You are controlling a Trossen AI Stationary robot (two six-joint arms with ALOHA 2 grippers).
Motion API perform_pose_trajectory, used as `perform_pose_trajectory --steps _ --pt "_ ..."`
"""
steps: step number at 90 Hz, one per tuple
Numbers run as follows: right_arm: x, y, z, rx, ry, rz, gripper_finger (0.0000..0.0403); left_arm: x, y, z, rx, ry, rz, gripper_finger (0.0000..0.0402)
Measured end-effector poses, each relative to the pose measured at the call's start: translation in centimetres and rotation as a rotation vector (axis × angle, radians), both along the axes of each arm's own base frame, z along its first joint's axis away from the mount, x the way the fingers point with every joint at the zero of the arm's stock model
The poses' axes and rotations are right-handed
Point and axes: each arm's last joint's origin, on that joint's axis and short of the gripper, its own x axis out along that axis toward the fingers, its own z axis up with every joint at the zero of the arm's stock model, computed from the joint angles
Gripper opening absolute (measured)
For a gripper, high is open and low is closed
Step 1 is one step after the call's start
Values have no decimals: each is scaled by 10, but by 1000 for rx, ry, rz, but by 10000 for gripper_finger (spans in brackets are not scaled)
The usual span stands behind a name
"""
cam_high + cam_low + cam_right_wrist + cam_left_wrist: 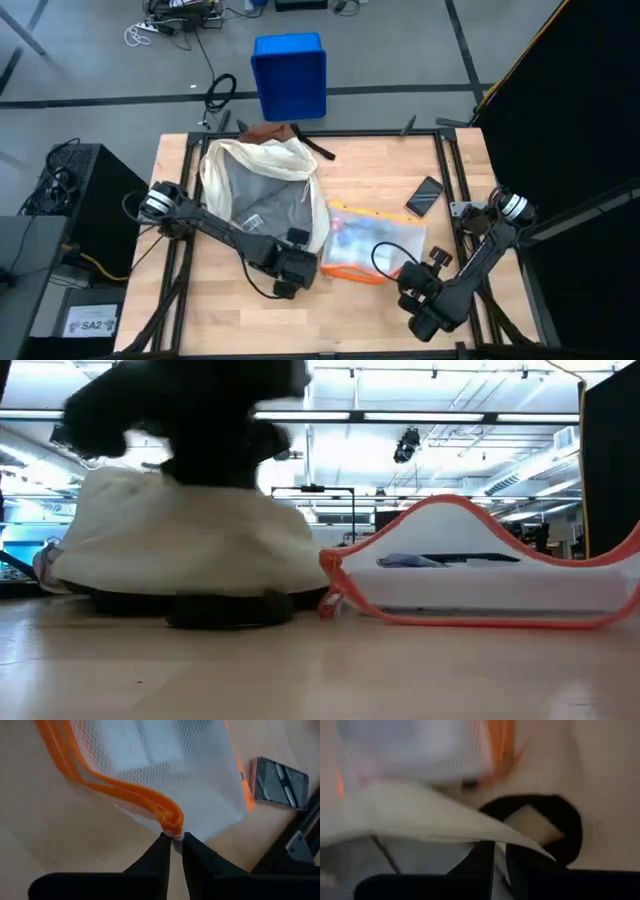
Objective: Unpack backpack
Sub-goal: Remove the violet granola bar from the zip bag
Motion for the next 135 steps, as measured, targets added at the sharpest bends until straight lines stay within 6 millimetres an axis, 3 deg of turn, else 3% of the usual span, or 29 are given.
perform_pose_trajectory --steps 17,32,48,63,73,88,100,108,119,135 --pt "1 -1 0 -18 -22 7 32 16 -7 11 -14 -195 -72 42" --pt "2 -1 1 -31 -38 15 27 15 -5 11 28 -190 -65 98" --pt "2 -1 1 -32 -42 16 26 -11 11 -3 201 61 111 158" --pt "2 -1 1 -32 -43 16 32 -49 33 -3 512 256 364 185" --pt "2 -1 1 -30 -45 15 31 -71 43 13 597 210 452 188" --pt "3 -1 1 -42 -65 23 25 -97 40 62 430 -56 490 188" --pt "3 -2 1 -44 -66 22 28 -101 18 102 159 -355 378 188" --pt "4 -2 1 -52 -78 27 31 -94 -6 113 22 -454 219 188" --pt "5 -1 1 -49 -92 30 35 -80 -34 92 58 -443 98 188" --pt "5 -1 1 -41 -99 30 36 -52 -61 18 68 -182 -33 188"
